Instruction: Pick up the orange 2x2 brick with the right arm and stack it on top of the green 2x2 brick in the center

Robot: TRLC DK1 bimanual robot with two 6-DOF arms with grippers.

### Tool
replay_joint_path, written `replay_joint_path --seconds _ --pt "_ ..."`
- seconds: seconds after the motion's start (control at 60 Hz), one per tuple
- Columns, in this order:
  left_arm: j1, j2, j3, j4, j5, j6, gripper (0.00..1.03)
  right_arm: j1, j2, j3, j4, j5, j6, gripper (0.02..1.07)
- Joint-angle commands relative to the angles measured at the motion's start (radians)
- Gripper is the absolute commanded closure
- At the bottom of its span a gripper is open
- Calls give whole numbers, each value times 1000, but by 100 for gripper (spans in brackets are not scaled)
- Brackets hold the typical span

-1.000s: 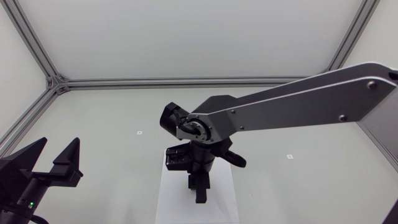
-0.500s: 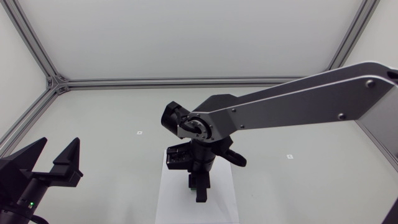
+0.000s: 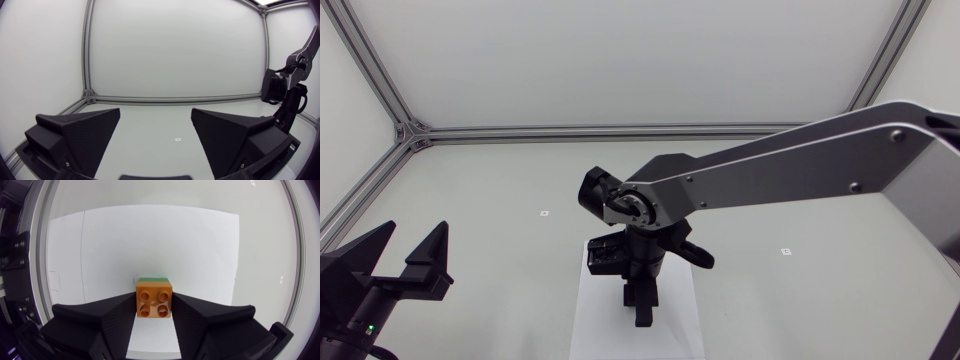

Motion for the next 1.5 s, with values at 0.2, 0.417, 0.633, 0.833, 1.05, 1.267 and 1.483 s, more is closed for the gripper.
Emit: replay_joint_path --seconds 0.2,0.417,0.633,0.833,1.05,1.267,1.483 --pt "3 -8 -41 -15 4 13 4 4 49 -5 -29 -1 -20 52" --pt "3 -8 -41 -14 4 13 4 3 58 0 -27 -4 -18 63" --pt "3 -8 -41 -15 4 13 4 6 60 6 -24 -7 -14 71" --pt "3 -8 -41 -14 4 13 4 17 62 10 -21 -9 -6 71" --pt "3 -8 -41 -14 4 13 4 27 68 14 -16 -9 6 71" --pt "3 -8 -41 -14 4 13 4 17 68 14 -13 -7 6 71" --pt "3 -8 -41 -15 4 13 4 9 68 12 -7 -7 6 70"
